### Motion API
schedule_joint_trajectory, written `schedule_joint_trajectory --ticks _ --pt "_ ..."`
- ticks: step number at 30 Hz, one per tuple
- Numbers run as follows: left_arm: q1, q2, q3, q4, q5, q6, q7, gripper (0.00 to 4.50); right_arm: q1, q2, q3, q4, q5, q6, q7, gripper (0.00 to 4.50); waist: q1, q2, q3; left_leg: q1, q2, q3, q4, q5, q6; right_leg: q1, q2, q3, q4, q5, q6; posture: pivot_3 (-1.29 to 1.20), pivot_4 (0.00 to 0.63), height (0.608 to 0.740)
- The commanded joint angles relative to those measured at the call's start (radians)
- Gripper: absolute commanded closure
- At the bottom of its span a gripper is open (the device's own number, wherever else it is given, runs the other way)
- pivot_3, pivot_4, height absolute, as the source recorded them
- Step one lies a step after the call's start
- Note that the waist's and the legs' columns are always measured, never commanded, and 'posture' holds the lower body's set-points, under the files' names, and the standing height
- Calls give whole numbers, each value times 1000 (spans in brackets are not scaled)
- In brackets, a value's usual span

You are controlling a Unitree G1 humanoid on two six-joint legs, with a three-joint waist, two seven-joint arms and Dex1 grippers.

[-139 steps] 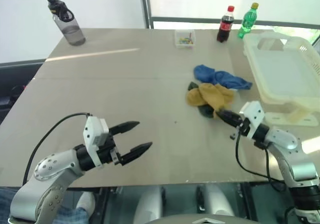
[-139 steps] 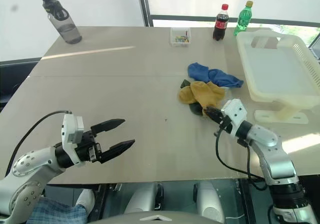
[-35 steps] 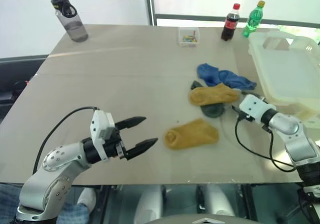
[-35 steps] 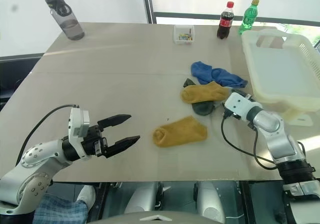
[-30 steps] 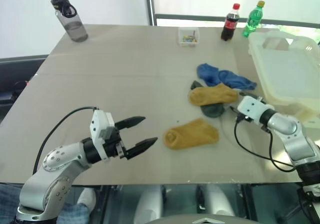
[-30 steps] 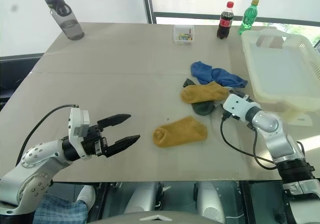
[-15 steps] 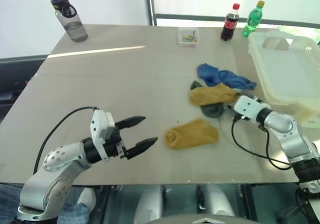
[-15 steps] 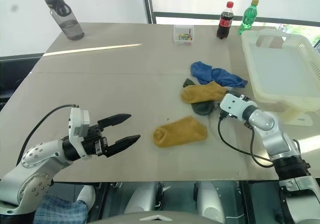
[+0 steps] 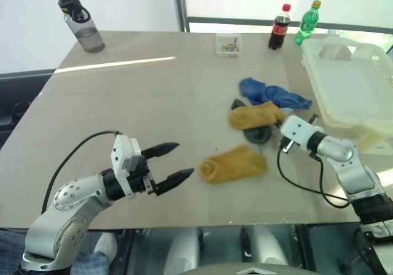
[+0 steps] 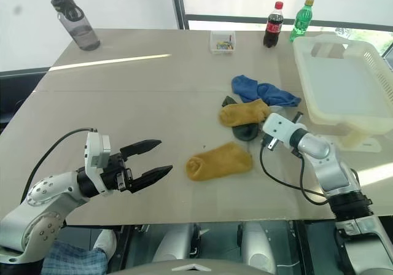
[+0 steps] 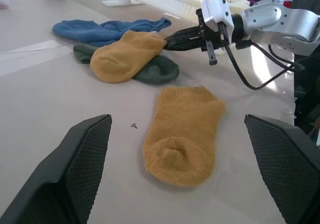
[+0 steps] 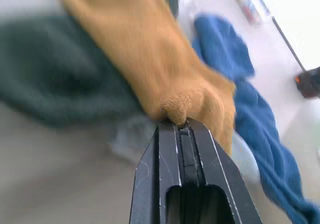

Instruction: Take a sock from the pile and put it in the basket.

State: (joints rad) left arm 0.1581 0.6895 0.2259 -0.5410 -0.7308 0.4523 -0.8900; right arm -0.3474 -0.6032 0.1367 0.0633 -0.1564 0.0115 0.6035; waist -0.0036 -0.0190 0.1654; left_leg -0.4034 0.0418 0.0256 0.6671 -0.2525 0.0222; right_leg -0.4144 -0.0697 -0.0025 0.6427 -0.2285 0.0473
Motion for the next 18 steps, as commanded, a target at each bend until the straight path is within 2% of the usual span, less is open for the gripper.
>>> schedule_joint_trajectory --ticks 1,9,18 --pt "-11 -3 2 -31 -4 -16 0 0 26 24 -40 -221 193 163 113 4484 -2 0 0 0 0 0 0 0 0 0 0 0 0 0 0 0 150 740" --pt "-16 -8 -4 -23 4 -22 -5 0 68 -12 -5 -428 324 370 234 4484 -3 0 0 1 0 -1 0 0 0 2 0 0 0 0 0 0 150 740" --pt "0 -9 0 -32 4 -27 -8 0 105 -50 21 -539 427 468 325 4484 -4 0 0 2 0 -1 0 0 0 2 0 0 0 0 0 0 150 740"
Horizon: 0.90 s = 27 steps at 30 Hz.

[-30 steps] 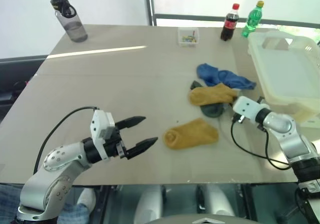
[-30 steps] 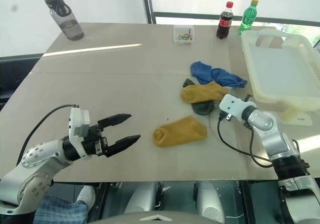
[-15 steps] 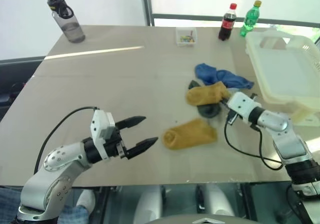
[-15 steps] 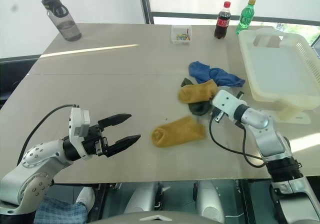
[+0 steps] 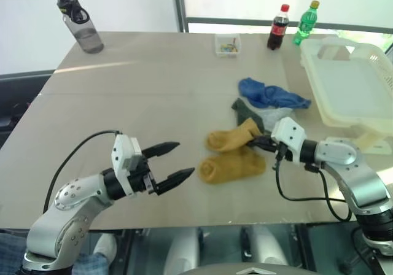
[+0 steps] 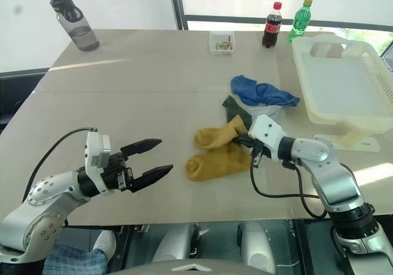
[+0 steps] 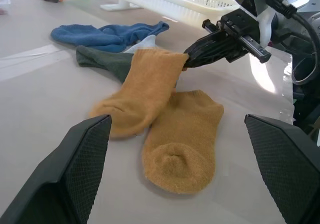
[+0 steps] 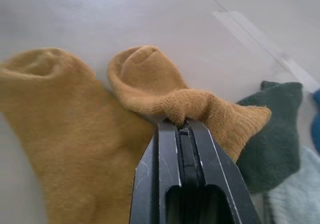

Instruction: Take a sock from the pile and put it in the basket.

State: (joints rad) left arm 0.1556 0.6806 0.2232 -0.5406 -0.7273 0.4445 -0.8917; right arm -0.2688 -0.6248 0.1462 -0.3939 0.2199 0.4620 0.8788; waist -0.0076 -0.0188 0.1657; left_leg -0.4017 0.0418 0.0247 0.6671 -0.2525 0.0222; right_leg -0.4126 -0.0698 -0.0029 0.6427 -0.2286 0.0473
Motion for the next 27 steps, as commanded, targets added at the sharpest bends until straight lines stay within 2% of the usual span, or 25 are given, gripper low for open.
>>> schedule_joint_trajectory --ticks 1,10,18,27 --pt "5 1 4 -33 -1 -19 -6 0 39 -36 18 -96 58 21 62 4484 1 0 0 0 0 0 0 0 0 0 0 0 0 0 0 0 150 740" --pt "10 3 5 -39 -5 -12 -2 0 30 -30 58 -57 -31 -28 -6 4484 0 -1 0 1 0 0 0 0 0 0 0 0 0 0 1 0 150 740" --pt "10 2 -12 -24 50 3 55 0 -23 29 64 61 -187 -150 -153 4484 -1 -1 1 0 0 0 0 0 0 0 0 0 0 0 0 0 150 740" --pt "3 1 -26 -9 60 4 56 0 -4 37 73 60 -197 -174 -132 4484 -1 -1 1 0 0 0 0 0 0 0 0 0 0 0 0 0 150 740"
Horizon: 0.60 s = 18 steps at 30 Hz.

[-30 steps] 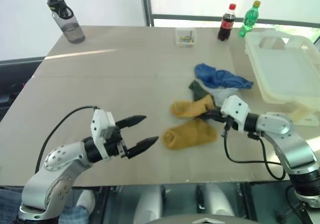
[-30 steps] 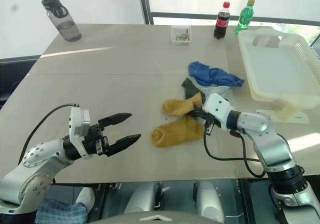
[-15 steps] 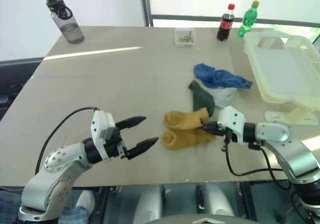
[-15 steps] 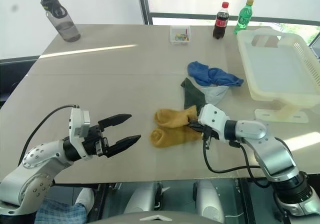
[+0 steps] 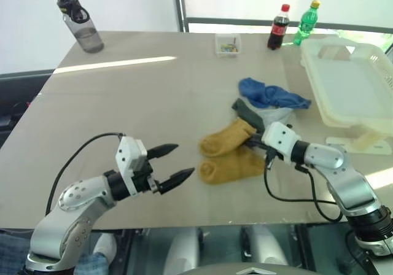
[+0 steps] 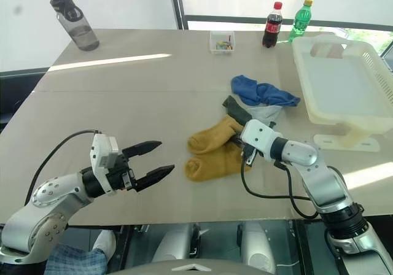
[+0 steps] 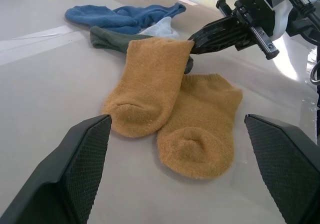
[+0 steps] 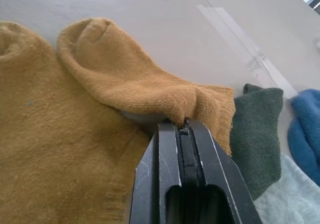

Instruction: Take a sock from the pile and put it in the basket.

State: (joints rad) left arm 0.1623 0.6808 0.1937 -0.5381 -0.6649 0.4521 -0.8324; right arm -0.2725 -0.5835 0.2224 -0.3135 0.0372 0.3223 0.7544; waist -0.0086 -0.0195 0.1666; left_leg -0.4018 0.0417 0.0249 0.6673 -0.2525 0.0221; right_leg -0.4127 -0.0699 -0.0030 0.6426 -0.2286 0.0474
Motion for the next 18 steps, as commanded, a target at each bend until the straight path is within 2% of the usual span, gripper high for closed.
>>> schedule_joint_trajectory --ticks 1,3,8,12,18 --pt "-5 -1 4 -9 -10 1 -4 0 -2 -3 -2 -14 -23 -40 -11 4484 0 0 0 0 0 0 0 0 0 0 0 0 0 0 0 0 150 740" --pt "-10 -5 7 -3 -18 9 3 0 -5 1 -1 -7 -30 -43 -12 4484 -1 0 0 0 0 0 0 0 0 0 0 0 0 0 0 0 150 740" --pt "-39 -27 -22 34 64 -24 51 0 -7 10 1 0 -38 -48 -13 4484 0 0 0 0 0 0 0 0 0 0 0 0 0 0 0 0 150 740" --pt "-108 -64 -116 97 150 -3 103 0 -12 21 -1 14 -46 -62 -21 4484 2 0 0 0 0 0 0 0 0 0 0 0 0 0 0 0 150 740" --pt "-197 -151 -195 147 157 159 228 0 -13 31 3 25 -61 -74 -26 4484 1 0 0 0 0 0 0 0 0 0 0 0 0 0 0 0 150 740"
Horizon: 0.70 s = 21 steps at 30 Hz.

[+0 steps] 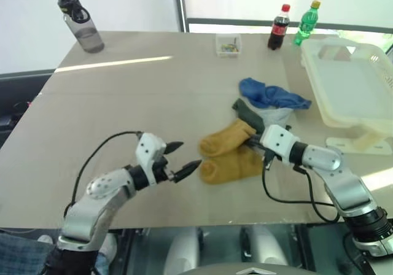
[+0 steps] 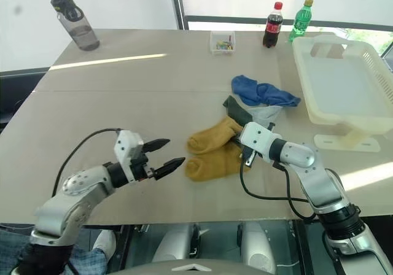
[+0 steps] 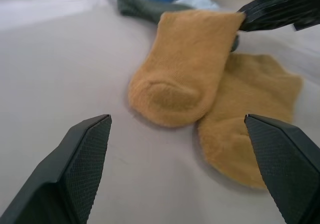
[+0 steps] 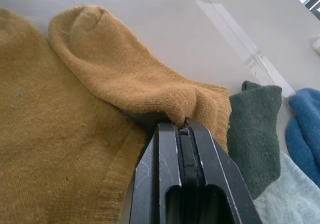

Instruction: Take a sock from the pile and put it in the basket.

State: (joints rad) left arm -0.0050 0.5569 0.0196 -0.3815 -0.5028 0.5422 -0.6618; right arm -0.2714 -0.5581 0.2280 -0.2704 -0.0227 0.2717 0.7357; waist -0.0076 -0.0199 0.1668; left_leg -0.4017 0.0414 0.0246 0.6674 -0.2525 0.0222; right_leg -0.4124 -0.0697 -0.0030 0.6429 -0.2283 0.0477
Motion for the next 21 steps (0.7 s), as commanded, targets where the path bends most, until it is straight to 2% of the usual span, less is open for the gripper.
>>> schedule_joint_trajectory --ticks 1,4,9,12,19,21 --pt "-40 -38 -31 -6 2 97 78 0 -13 7 -4 -19 -3 -24 -8 4484 -1 0 0 0 0 0 0 0 0 0 0 0 0 0 0 0 150 740" --pt "-63 -63 -55 11 27 144 122 0 -4 11 -8 -22 -9 -24 -13 4484 -1 0 0 0 0 0 0 0 0 0 0 0 0 1 2 0 150 740" --pt "-109 -109 -27 22 -28 230 149 0 6 19 -8 -31 -16 -21 -23 4484 -1 0 0 1 0 -1 0 0 0 1 0 0 1 2 3 0 150 740" --pt "-115 -104 -26 22 -35 247 130 811 10 21 -7 -34 -20 -20 -29 4500 -2 0 0 1 0 -1 0 0 0 1 0 0 1 0 0 0 150 740" --pt "-108 -111 -25 17 -39 270 122 4318 17 21 -12 -40 -22 -19 -37 4500 -2 0 0 1 0 -1 0 0 0 1 0 0 1 0 0 0 150 740" --pt "-110 -116 -25 19 -41 272 126 4444 18 22 -13 -43 -23 -18 -39 4500 -1 0 0 1 0 -1 0 0 0 1 0 0 1 0 0 0 150 740"
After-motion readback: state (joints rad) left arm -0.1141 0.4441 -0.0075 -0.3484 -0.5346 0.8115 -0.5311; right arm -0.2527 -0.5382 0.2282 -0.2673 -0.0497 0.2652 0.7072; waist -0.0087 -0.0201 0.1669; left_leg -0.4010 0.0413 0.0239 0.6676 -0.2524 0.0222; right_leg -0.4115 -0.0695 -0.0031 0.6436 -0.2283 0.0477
